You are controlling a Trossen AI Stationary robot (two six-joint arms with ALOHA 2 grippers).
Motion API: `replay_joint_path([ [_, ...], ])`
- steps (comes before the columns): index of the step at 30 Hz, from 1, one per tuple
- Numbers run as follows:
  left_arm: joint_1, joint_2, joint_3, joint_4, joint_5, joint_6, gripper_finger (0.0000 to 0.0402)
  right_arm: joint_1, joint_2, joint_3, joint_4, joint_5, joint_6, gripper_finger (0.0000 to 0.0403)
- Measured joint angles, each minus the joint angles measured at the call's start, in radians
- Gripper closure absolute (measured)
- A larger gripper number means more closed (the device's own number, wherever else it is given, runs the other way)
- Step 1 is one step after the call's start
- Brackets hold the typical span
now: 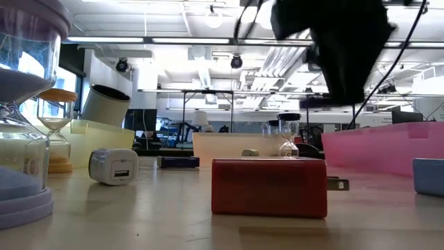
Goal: Pick & Place Office items
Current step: Put the blue clock in the red bin
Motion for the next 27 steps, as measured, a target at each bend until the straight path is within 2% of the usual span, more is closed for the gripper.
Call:
replay_joint_path([
  [7,0.002,-0.001,0.0,0.0,0.003,0.074,0.0085,0.026,-0.163,0.009,-0.14,0.122,0.222,0.0266],
  [15,0.065,0.0,0.0,0.0,0.003,0.14,0.0085,0.16,-0.344,0.007,-0.376,0.26,0.585,0.0266],
  [17,0.088,0.0,0.0,0.0,0.003,0.14,0.0085,0.185,-0.383,-0.006,-0.38,0.297,0.652,0.0266],
  [20,0.125,0.0,0.0,0.0,0.008,0.14,0.0085,0.22,-0.456,-0.073,-0.382,0.342,0.764,0.0266],
  [27,0.166,0.0,0.0,0.003,0.107,0.139,0.0085,0.248,-0.625,-0.359,-0.382,0.294,1.069,0.0266],
])
